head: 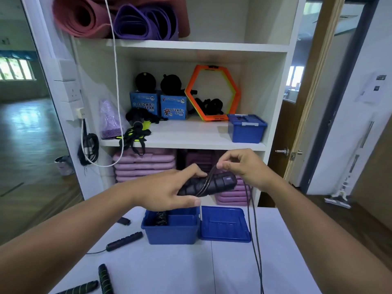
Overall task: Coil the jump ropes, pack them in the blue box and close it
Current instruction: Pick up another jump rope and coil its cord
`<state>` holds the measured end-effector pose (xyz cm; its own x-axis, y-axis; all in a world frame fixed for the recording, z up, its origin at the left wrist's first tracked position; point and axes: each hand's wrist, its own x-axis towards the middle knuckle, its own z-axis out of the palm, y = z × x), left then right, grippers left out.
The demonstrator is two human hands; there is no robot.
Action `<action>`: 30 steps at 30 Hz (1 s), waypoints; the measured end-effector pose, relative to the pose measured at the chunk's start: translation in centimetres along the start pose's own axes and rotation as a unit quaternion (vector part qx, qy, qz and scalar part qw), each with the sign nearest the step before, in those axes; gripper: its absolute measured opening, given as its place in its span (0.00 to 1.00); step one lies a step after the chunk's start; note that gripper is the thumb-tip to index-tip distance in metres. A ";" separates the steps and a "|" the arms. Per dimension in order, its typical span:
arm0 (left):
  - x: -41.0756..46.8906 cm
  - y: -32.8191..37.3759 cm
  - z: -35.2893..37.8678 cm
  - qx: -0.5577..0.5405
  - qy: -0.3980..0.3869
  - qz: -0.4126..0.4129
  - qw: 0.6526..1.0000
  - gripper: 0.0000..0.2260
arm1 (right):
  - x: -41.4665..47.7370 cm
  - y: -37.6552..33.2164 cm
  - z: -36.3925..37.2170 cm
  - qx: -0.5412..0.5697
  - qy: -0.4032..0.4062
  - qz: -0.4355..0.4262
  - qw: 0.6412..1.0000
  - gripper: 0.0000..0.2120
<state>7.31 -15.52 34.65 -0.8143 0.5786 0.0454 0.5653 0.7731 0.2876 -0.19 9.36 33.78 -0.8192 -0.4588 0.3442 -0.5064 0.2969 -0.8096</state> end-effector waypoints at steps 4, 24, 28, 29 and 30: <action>-0.1 -0.4 0.4 -0.156 0.033 0.026 0.987 0.27 | -0.8 2.3 2.0 0.099 0.012 0.019 0.995 0.05; 3.6 -5.0 1.6 -0.518 0.240 -0.093 0.816 0.31 | -3.5 3.7 8.5 -0.073 -0.120 0.123 0.982 0.15; 3.9 -6.3 0.4 -0.393 0.288 -0.146 0.861 0.29 | -4.1 4.0 8.2 -0.088 -0.108 0.099 0.985 0.14; 3.8 -6.6 0.3 -0.343 0.294 -0.159 0.878 0.28 | -4.0 3.9 7.9 -0.087 -0.095 0.089 0.988 0.13; 3.8 -7.0 0.2 -0.302 0.297 -0.170 0.890 0.27 | -3.9 3.7 7.5 -0.091 -0.083 0.078 0.989 0.12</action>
<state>0.29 -18.68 32.64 -0.9520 -0.0394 0.3036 0.2458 0.4927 0.8348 3.17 5.95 25.91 -0.8432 -0.5224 0.1265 -0.4300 0.5144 -0.7419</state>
